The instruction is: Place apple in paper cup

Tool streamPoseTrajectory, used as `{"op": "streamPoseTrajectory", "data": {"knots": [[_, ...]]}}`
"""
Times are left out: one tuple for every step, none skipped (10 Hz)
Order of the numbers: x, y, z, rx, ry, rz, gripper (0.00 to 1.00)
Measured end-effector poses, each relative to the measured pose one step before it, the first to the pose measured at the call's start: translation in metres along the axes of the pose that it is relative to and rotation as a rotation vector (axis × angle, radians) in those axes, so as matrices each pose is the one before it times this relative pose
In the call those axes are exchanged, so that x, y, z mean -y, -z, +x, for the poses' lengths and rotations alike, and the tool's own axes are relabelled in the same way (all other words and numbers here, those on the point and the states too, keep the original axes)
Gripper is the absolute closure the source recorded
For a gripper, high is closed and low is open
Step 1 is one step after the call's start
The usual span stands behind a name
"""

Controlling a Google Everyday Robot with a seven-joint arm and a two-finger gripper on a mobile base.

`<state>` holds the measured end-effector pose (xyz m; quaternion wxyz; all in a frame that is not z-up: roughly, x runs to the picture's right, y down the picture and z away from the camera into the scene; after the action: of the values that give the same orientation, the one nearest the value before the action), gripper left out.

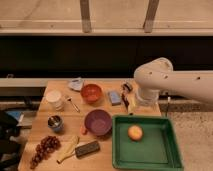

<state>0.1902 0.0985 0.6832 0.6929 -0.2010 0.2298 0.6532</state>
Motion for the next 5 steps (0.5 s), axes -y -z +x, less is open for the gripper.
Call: {"op": "streamPoseTrajectory", "data": {"knots": [[-0.00361,-0.00056,-0.00401,-0.01226,0.01185,0.01617,0.26],[-0.01049,-0.00354,-0.00277,-0.01818,0.01648,0.01156,0.26],[-0.01155,-0.00875,-0.00147,-0.02466,0.01239,0.00282,0.26],[-0.00622,-0.01265,0.00238,-0.02612,0.00216,-0.0061,0.26],[-0.0033,-0.01119,0.00519,-0.02333,-0.00774,-0.01451,0.26]]}}
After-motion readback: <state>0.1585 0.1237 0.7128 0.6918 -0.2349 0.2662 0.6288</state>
